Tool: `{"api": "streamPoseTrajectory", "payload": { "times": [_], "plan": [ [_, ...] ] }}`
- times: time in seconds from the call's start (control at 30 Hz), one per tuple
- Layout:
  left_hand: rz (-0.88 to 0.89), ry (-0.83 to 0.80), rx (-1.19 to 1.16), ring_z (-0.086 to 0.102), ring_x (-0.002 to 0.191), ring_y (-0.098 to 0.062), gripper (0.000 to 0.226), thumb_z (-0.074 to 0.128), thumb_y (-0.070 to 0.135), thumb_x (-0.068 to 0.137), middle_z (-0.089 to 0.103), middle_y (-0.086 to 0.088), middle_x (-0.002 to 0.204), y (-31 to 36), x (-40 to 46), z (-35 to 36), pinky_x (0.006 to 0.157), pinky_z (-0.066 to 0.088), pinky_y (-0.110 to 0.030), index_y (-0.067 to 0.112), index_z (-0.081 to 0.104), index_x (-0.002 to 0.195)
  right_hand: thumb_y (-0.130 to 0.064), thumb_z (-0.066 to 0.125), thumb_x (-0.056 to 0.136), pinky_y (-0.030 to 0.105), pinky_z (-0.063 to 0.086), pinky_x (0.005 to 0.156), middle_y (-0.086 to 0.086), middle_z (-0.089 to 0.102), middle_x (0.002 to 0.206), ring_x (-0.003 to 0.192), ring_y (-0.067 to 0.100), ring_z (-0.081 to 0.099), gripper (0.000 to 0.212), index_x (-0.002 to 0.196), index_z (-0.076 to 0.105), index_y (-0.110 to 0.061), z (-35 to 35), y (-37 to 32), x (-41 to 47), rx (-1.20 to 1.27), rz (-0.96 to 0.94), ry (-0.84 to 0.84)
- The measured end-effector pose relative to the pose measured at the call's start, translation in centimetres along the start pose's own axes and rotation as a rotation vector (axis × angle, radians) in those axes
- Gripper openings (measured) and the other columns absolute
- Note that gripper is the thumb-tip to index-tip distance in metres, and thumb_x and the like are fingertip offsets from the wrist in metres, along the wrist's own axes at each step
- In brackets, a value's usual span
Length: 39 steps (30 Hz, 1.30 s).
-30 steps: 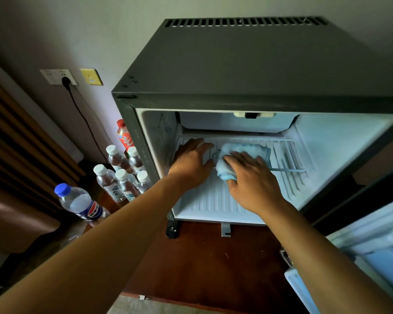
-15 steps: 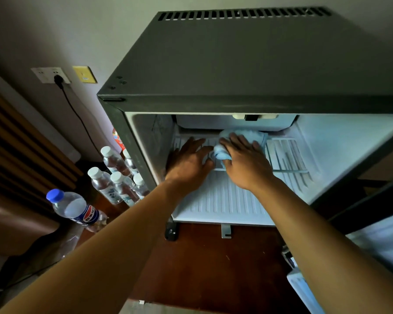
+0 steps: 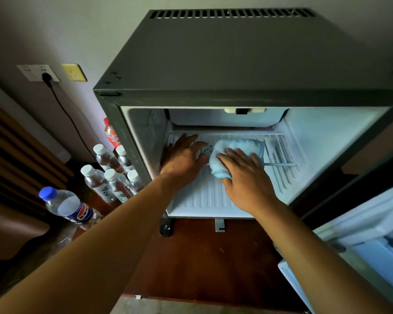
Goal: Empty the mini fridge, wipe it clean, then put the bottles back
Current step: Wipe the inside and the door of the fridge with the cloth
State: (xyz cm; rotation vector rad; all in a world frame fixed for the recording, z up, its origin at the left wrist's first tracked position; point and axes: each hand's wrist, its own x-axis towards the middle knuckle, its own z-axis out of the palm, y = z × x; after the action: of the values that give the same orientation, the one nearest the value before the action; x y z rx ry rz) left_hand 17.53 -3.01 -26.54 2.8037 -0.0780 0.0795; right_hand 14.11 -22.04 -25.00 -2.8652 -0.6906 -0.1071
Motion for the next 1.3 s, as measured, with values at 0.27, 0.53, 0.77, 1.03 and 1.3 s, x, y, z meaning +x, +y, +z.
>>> {"api": "streamPoseTrajectory", "payload": {
  "times": [0.27, 0.53, 0.77, 1.03, 1.3],
  "plan": [
    [-0.008, 0.002, -0.013, 0.011, 0.151, -0.014, 0.046, 0.045, 0.047, 0.098, 0.025, 0.013, 0.161, -0.2, 0.2, 0.2, 0.120, 0.016, -0.047, 0.039, 0.045, 0.143, -0.028, 0.043, 0.099, 0.041, 0.010, 0.118, -0.001, 0.031, 0.157, 0.147, 0.020, 0.020, 0.050, 0.149, 0.036, -0.025, 0.1, 1.4, 3.5, 0.105, 0.014, -0.025],
    [-0.005, 0.035, -0.001, 0.015, 0.150, -0.015, 0.045, 0.046, 0.045, 0.096, 0.028, 0.011, 0.160, -0.2, 0.1, 0.4, 0.119, 0.020, -0.046, 0.039, 0.048, 0.141, -0.026, 0.043, 0.100, 0.042, 0.015, 0.116, 0.000, 0.034, 0.154, 0.145, 0.020, 0.022, 0.047, 0.146, 0.039, -0.022, 0.1, 1.2, 5.3, 0.053, 0.039, -0.002],
    [-0.021, 0.066, -0.118, 0.026, 0.147, -0.014, 0.044, 0.056, 0.043, 0.093, 0.037, 0.011, 0.156, -0.1, 0.0, -0.1, 0.118, 0.025, -0.043, 0.037, 0.055, 0.136, -0.021, 0.043, 0.099, 0.043, 0.013, 0.120, 0.002, 0.034, 0.156, 0.147, 0.020, 0.021, 0.049, 0.148, 0.037, -0.016, -0.8, 2.0, 0.6, 0.091, 0.055, 0.006],
    [0.007, 0.039, -0.257, 0.032, 0.144, -0.016, 0.042, 0.059, 0.034, 0.095, 0.042, 0.010, 0.152, 0.4, -0.1, -0.6, 0.121, 0.017, -0.051, 0.036, 0.055, 0.137, -0.029, 0.050, 0.093, 0.044, 0.020, 0.114, 0.001, 0.040, 0.151, 0.143, 0.021, 0.028, 0.053, 0.145, 0.041, -0.021, -1.0, 2.5, -0.8, -0.050, 0.050, 0.020],
    [0.107, 0.006, -0.054, 0.010, 0.152, -0.019, 0.057, 0.048, 0.044, 0.098, 0.023, 0.008, 0.163, 1.1, 1.6, 0.9, 0.121, 0.004, -0.045, 0.035, 0.033, 0.153, -0.041, 0.039, 0.096, 0.047, 0.023, 0.108, 0.002, 0.043, 0.144, 0.136, 0.026, 0.032, 0.049, 0.141, 0.042, -0.023, 0.0, 2.8, 2.7, -0.058, 0.080, 0.050]
  ]
}}
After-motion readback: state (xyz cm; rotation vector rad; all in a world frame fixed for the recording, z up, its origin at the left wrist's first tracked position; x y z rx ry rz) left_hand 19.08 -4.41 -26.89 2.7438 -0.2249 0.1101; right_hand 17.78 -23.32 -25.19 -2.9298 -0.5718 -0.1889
